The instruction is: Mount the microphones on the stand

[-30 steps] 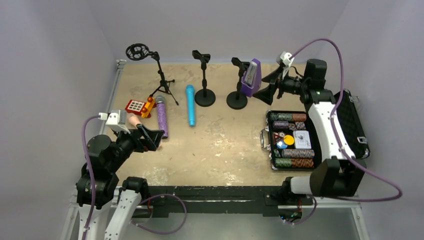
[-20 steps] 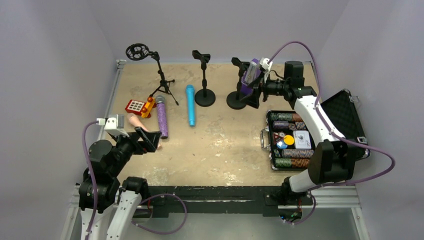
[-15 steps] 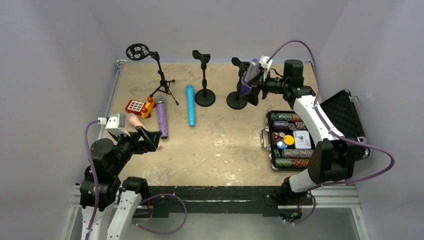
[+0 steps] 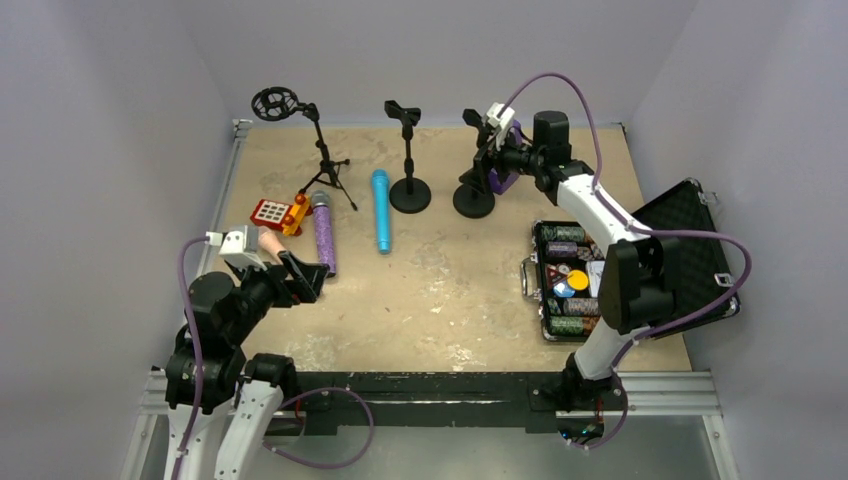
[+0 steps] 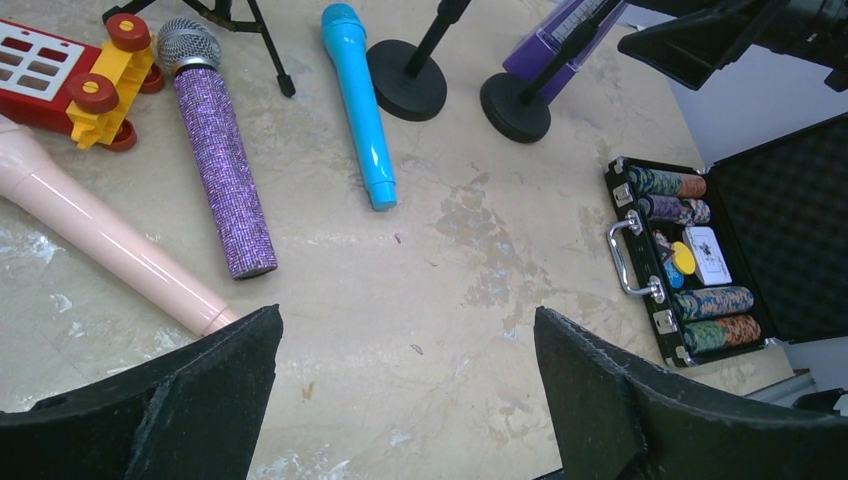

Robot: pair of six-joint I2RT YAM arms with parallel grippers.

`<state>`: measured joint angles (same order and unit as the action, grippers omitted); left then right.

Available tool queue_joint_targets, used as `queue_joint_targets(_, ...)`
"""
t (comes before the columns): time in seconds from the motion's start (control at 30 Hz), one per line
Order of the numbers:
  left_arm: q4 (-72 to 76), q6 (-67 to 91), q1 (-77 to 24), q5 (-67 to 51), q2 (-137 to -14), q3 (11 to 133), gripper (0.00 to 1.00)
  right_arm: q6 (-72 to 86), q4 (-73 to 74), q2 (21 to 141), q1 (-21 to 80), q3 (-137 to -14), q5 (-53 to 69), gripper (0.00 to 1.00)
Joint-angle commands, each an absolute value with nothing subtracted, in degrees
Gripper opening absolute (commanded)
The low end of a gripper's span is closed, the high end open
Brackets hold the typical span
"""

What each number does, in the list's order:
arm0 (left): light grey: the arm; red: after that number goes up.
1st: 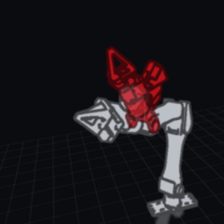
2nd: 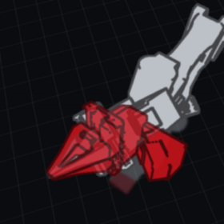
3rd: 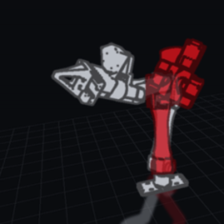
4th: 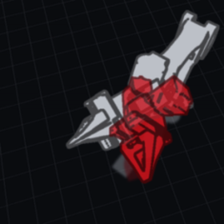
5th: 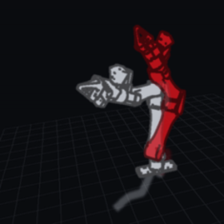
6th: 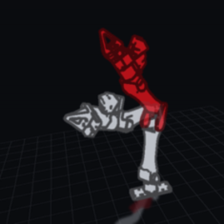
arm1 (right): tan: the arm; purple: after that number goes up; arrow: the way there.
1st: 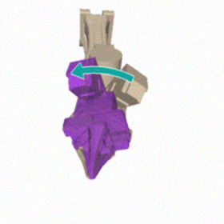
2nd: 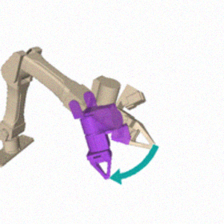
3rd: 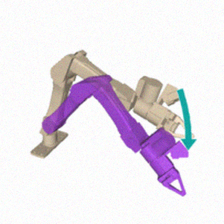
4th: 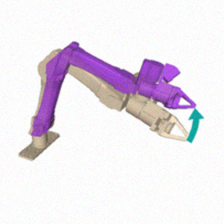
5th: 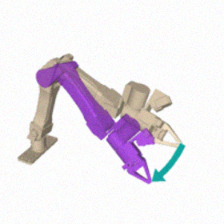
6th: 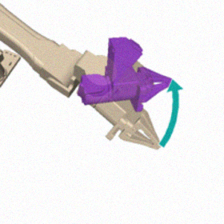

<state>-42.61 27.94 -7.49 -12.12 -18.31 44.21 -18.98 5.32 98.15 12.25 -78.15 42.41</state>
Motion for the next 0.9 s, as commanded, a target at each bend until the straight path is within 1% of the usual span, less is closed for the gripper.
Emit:
queue_joint_targets(0.0, -39.4, 27.8, -7.0, -13.6, -18.2, 44.8, 1.00, -15.6, -7.2, 96.9, 11.9, -75.8, 36.7, 0.92)
queue_joint_targets(0.17, -38.7, 27.5, -7.0, -13.7, -17.8, 44.9, 1.00, -14.7, -8.5, 96.7, 9.8, -75.2, 41.2, 0.89)
queue_joint_targets(0.3, -39.5, 27.6, -7.0, -13.8, -16.7, 44.7, 1.00, -16.9, -3.2, 94.7, 7.4, -75.3, 55.0, 0.86)
queue_joint_targets(0.4, -38.9, 28.2, -7.0, -13.9, -16.4, 44.2, 1.00, -20.3, -0.3, 93.1, 7.2, -74.1, 58.0, 0.86)
queue_joint_targets(0.47, -38.3, 28.6, -7.0, -14.4, -16.7, 44.2, 1.00, -20.5, -0.1, 92.8, 7.2, -73.7, 57.0, 0.86)
queue_joint_targets(0.57, -37.7, 29.4, -7.0, -15.0, -16.9, 44.2, 0.99, -16.8, -4.5, 93.1, 7.2, -72.3, 50.5, 0.86)
queue_joint_targets(0.67, -37.6, 29.6, -7.0, -15.1, -16.6, 43.9, 1.00, -14.1, -7.6, 95.6, 7.2, -73.8, 45.0, 0.85)
queue_joint_targets(0.77, -36.8, 29.9, -7.0, -15.0, -16.3, 43.3, 1.00, -14.3, -8.1, 99.6, 7.3, -77.2, 45.8, 0.77)
queue_joint_targets(0.87, -36.7, 29.9, -7.0, -15.0, -16.4, 43.2, 1.00, -15.2, -10.2, 101.8, 7.6, -78.3, 45.4, 0.74)
